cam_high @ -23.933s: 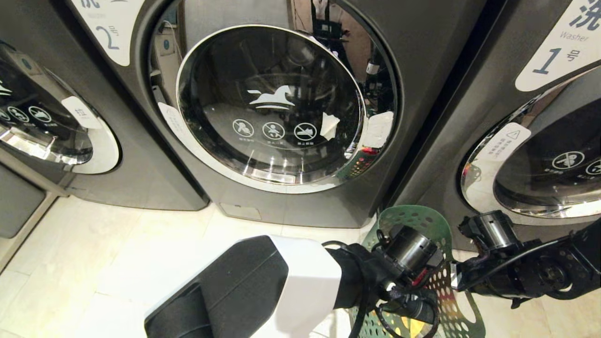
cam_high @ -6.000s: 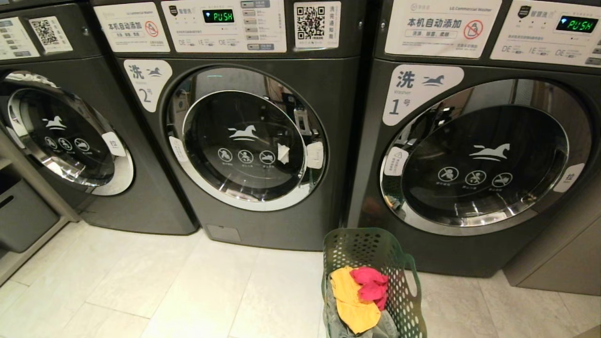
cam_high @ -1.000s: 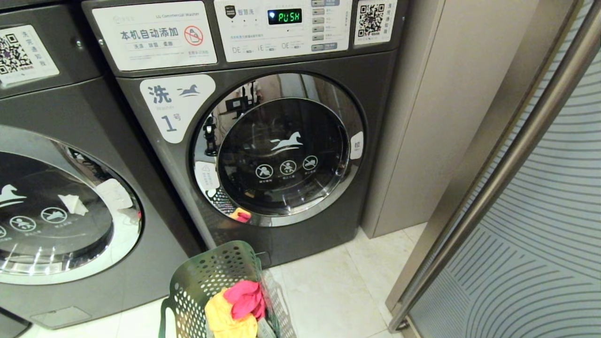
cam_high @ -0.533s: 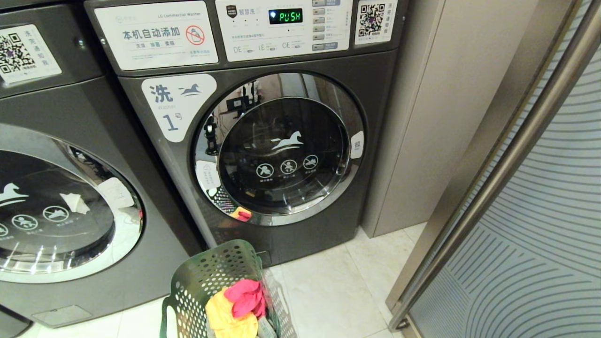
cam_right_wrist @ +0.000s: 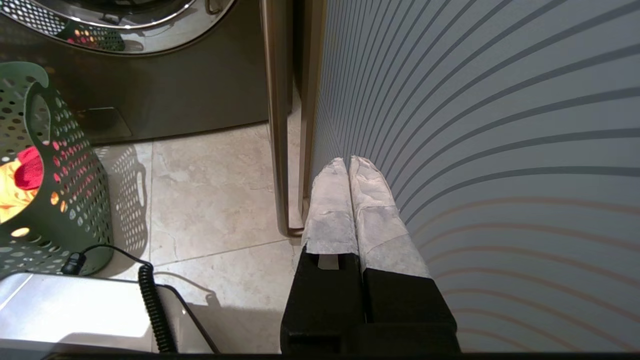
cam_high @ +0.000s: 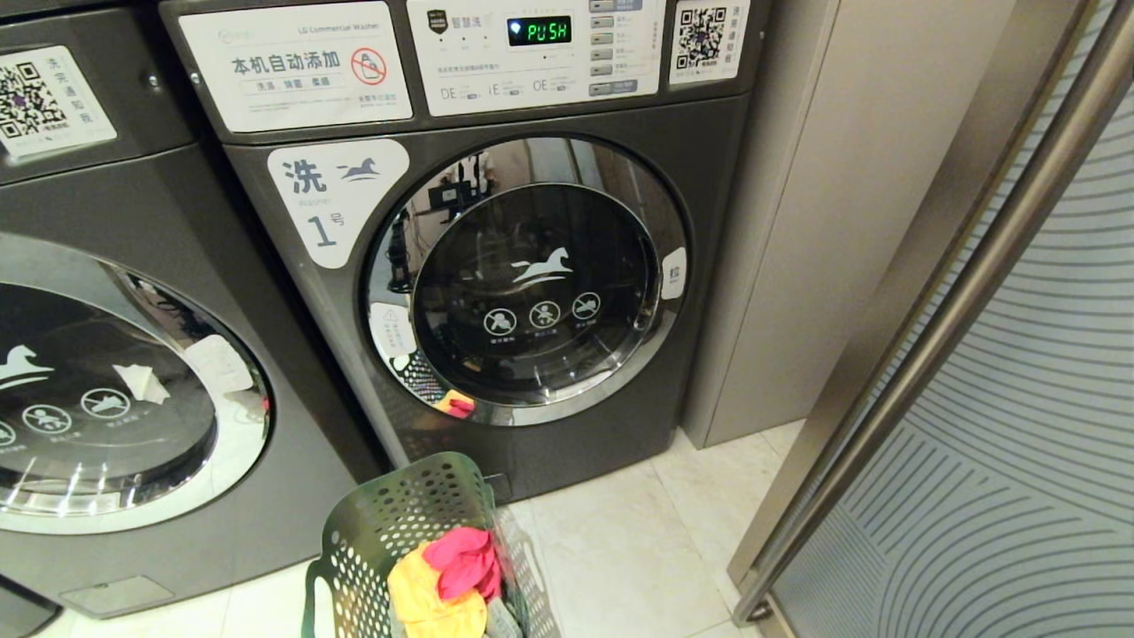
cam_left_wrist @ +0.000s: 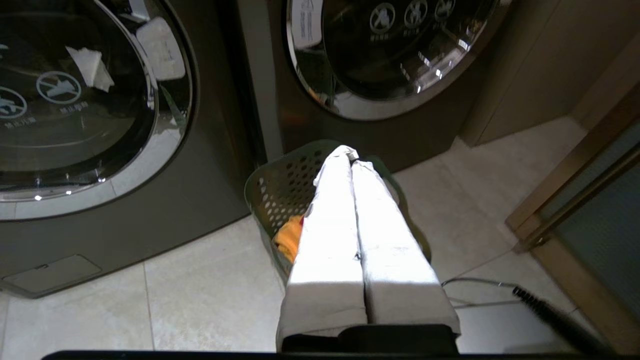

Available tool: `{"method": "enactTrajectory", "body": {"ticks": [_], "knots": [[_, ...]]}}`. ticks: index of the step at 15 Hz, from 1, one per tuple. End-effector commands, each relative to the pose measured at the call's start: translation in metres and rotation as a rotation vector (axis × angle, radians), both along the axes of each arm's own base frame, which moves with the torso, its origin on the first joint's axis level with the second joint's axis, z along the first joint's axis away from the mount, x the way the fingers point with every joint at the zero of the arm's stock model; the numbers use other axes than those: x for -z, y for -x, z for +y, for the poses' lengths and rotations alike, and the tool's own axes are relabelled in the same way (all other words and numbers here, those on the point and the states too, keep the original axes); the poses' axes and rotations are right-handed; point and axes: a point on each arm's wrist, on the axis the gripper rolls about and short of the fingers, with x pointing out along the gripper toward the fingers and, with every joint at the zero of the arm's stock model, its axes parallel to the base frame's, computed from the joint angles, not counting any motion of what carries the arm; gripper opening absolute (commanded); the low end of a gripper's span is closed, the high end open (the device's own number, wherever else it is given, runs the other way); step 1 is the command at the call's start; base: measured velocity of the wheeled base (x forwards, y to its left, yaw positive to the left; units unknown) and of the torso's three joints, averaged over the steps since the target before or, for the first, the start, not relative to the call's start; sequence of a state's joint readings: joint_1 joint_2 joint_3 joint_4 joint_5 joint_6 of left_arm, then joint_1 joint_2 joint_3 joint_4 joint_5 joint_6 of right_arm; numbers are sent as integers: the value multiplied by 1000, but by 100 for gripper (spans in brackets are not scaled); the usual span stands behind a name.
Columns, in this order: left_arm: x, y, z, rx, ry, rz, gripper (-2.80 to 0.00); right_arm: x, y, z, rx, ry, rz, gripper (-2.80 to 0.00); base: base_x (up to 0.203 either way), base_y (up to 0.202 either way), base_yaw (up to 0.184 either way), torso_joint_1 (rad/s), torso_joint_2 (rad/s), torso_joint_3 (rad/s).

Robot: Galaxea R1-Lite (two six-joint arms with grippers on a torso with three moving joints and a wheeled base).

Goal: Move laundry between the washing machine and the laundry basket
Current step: Open the lid of the washing machine

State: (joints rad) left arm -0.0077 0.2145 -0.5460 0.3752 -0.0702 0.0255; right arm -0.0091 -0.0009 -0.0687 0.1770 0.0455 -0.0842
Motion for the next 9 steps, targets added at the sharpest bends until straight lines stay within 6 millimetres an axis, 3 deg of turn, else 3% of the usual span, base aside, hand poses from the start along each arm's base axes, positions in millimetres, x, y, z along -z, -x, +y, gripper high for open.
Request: {"method": "enactTrajectory", "body": {"ticks": [1, 3, 5, 7, 9], "knots": [[-47, -45, 0, -3, 45, 129, -280, 0, 0, 0, 0, -1, 2, -280, 0, 0, 0, 0, 0, 0], [-71, -99, -1, -16, 129, 227, -280, 0, 0, 0, 0, 0, 0, -280, 0, 0, 0, 0, 0, 0], [-74, -156, -1, -16, 212, 294, -280, 0, 0, 0, 0, 0, 0, -280, 0, 0, 0, 0, 0, 0], [-60, -207, 3, 27, 288, 293, -280, 0, 0, 0, 0, -1, 0, -280, 0, 0, 0, 0, 0, 0], [-39, -224, 17, 99, 356, 295, -280, 0, 0, 0, 0, -3, 0, -280, 0, 0, 0, 0, 0, 0]]}}
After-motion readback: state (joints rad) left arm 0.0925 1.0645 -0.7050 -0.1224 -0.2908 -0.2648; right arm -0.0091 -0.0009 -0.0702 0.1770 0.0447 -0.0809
